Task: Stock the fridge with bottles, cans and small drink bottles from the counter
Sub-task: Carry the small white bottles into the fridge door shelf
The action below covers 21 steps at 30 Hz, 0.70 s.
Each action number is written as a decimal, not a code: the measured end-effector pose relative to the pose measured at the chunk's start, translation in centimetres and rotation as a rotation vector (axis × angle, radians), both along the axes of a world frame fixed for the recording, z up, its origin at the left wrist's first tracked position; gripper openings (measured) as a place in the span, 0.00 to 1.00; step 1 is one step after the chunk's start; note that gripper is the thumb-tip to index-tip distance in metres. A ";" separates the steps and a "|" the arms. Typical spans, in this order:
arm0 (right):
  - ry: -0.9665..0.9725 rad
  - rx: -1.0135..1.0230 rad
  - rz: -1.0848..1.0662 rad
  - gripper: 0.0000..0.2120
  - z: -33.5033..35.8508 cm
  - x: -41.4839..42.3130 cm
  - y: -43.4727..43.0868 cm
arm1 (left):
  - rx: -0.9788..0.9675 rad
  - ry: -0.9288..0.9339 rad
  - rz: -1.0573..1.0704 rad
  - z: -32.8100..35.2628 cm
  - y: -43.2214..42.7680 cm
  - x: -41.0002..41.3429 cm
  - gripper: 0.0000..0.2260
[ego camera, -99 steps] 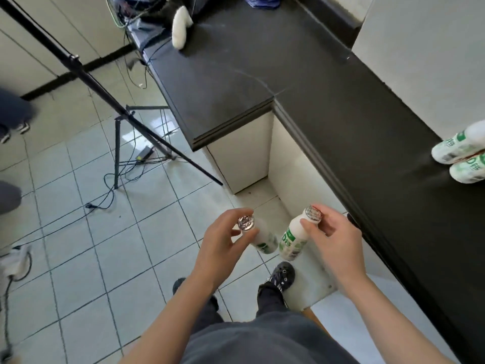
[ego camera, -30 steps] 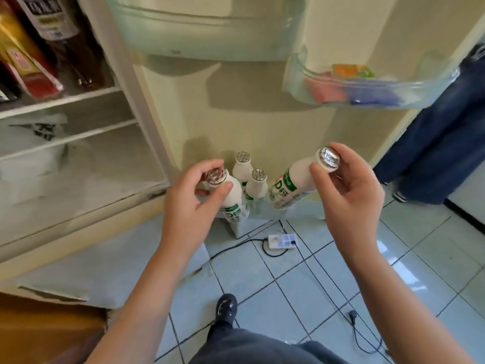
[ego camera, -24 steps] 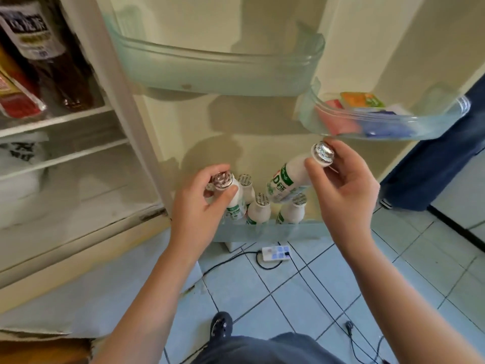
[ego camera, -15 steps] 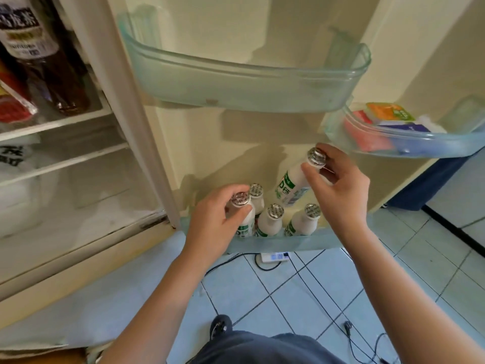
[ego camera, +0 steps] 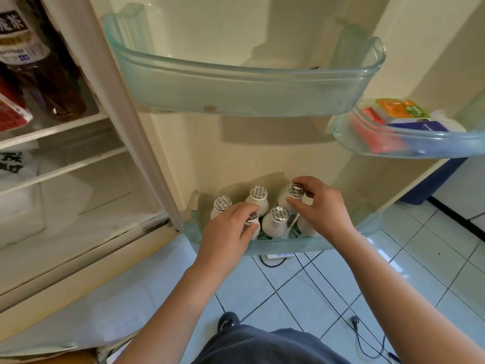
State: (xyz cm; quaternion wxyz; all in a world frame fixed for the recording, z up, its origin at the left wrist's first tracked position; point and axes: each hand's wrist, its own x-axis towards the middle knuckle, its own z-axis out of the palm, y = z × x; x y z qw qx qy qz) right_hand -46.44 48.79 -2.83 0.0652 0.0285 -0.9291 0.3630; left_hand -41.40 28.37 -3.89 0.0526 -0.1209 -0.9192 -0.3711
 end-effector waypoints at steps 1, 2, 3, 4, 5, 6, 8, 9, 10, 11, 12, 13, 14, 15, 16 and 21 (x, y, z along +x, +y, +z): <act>-0.021 0.012 0.006 0.17 -0.2 -0.1 0.1 | 0.005 0.012 0.007 -0.1 0.1 0.0 0.14; -0.039 0.018 0.010 0.18 -0.3 -0.1 0.1 | 0.014 0.025 0.013 -0.2 0.1 0.0 0.14; -0.049 0.021 0.012 0.18 -0.4 -0.2 0.2 | 0.020 0.038 0.017 -0.2 0.2 0.1 0.15; -0.054 0.021 0.012 0.18 -0.5 -0.3 0.2 | 0.024 0.054 0.025 -0.3 0.2 0.1 0.14; -0.058 0.022 0.010 0.18 -0.6 -0.4 0.3 | 0.026 0.074 0.037 -0.2 0.3 0.2 0.14; -0.062 0.024 0.008 0.18 -0.6 -0.5 0.3 | 0.029 0.103 0.052 -0.1 0.4 0.4 0.13; -0.077 0.029 0.008 0.19 -0.5 -0.8 0.3 | 0.032 0.181 0.073 0.3 0.6 0.5 0.12; -0.083 0.030 0.011 0.19 -0.4 -0.8 0.3 | 0.031 0.223 0.073 0.6 0.8 0.5 0.11; -0.086 0.026 0.010 0.20 -0.3 -0.7 0.3 | 0.028 0.267 0.068 0.8 1.0 0.5 0.10; -0.079 0.018 -0.002 0.20 -0.1 -0.6 0.3 | 0.022 0.315 0.060 1.1 1.2 0.4 0.09; -0.058 0.006 -0.027 0.20 0.1 -0.2 0.5 | 0.015 0.369 0.050 1.3 1.4 0.4 0.07; -0.024 -0.011 -0.061 0.19 0.3 0.4 0.6 | 0.010 0.431 0.042 1.4 1.8 0.4 0.06; 0.017 -0.034 -0.097 0.18 0.6 1.1 0.9 | 0.009 0.498 0.035 1.6 2.3 0.4 0.05; 0.055 -0.057 -0.130 0.16 0.7 2.0 1.3 | 0.011 0.565 0.028 1.6 3.0 0.5 0.05; 0.091 -0.078 -0.160 0.14 0.8 3.2 1.9 | 0.019 0.626 0.014 1.6 3.7 0.7 0.04; 0.283 -0.120 -0.447 0.07 -0.7 10.9 6.1 | 0.104 0.710 -0.290 -0.2 8.9 1.8 0.09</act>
